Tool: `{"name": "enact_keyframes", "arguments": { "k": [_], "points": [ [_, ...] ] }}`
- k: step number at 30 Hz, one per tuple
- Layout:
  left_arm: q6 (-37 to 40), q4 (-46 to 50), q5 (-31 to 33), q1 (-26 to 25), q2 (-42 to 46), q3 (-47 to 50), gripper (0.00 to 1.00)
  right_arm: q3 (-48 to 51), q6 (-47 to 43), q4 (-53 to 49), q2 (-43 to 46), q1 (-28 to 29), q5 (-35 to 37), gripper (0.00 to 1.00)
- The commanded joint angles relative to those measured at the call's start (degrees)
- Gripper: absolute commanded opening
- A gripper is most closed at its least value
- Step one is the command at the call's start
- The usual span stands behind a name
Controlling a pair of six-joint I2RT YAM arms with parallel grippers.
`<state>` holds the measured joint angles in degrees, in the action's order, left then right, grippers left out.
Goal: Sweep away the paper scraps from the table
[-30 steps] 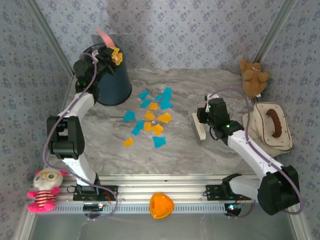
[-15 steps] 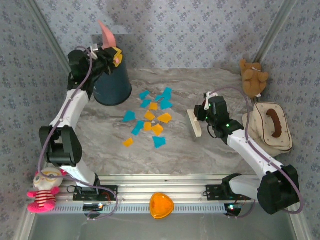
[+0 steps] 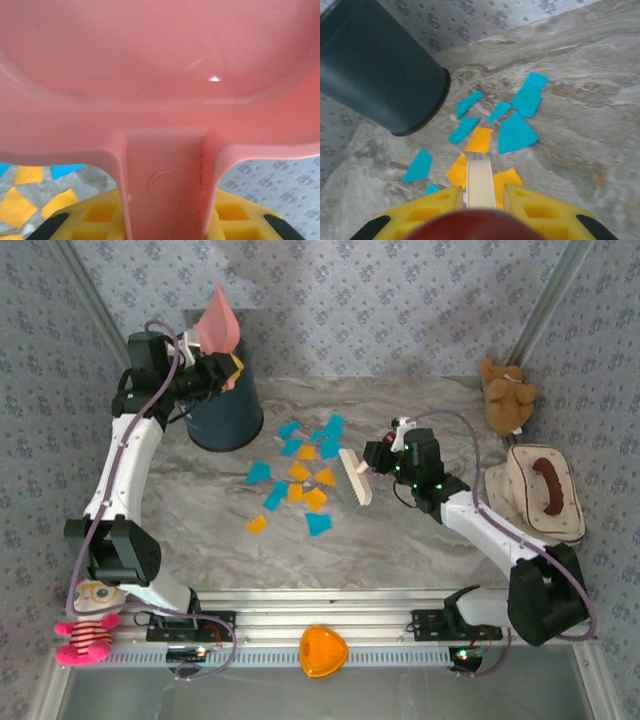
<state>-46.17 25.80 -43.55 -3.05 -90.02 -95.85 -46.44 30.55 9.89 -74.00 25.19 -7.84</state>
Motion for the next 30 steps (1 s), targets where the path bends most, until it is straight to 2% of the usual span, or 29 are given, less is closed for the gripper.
{"name": "enact_keyframes", "arguments": {
  "k": [1,18,30],
  "points": [
    [10.39,8.68,1.62,-0.54,3.6,-1.54,0.0,-1.65,6.76,9.41,-2.06,1.42,-2.18,0.0],
    [23.47,20.37,11.23,-1.45,12.84,7.3,0.0,-3.34,18.86,26.96,-19.01,7.52,-1.82,0.0],
    [25.52,22.7,13.22,-1.53,13.66,9.23,0.0,-3.61,20.4,25.47,-23.7,7.2,-0.87,0.0]
  ]
}}
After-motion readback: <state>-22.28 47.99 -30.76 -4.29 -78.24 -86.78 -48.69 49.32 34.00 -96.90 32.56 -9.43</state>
